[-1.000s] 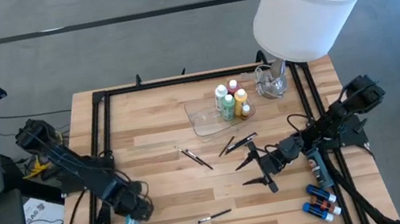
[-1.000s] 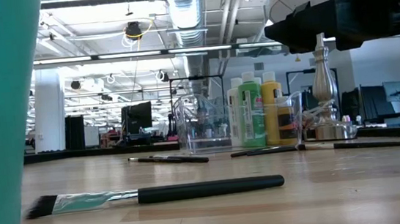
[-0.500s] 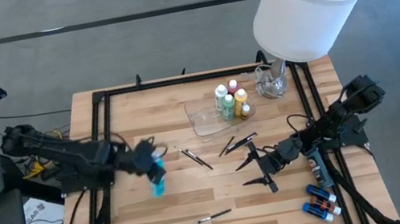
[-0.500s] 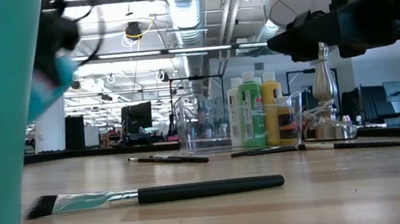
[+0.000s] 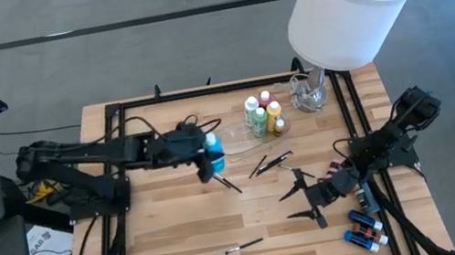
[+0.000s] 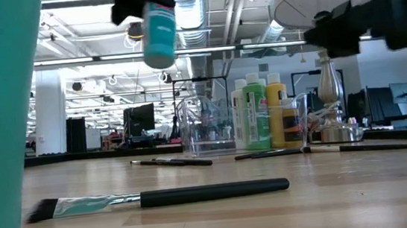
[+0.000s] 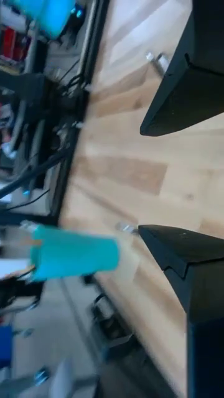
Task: Pick & Place Paint Supplies
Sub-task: Put the big light blue paint bottle into the transparent bin
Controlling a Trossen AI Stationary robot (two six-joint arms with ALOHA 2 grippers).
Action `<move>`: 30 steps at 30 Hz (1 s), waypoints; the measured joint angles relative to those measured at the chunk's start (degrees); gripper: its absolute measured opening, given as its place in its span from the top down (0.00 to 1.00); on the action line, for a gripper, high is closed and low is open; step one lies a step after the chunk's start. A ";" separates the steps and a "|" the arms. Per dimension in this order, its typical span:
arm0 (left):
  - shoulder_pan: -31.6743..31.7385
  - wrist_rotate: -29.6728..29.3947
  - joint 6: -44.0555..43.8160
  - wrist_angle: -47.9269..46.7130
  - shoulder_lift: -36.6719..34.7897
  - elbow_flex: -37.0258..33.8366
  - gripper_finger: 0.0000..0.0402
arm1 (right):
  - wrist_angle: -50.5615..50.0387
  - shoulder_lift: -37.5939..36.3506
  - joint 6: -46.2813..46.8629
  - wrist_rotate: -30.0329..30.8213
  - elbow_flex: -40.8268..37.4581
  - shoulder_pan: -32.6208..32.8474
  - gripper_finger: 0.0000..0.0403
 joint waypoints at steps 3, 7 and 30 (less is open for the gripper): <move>2.12 0.15 5.13 4.64 2.85 0.56 0.73 | 4.40 -0.38 -0.50 -0.49 -1.74 2.65 0.41; 5.81 1.19 11.46 12.00 6.37 0.56 0.73 | 11.15 -0.30 -2.06 -0.81 -3.57 6.69 0.41; 19.86 14.40 19.16 29.09 16.88 0.58 0.74 | 22.23 -0.13 -2.84 -6.60 -8.72 10.02 0.41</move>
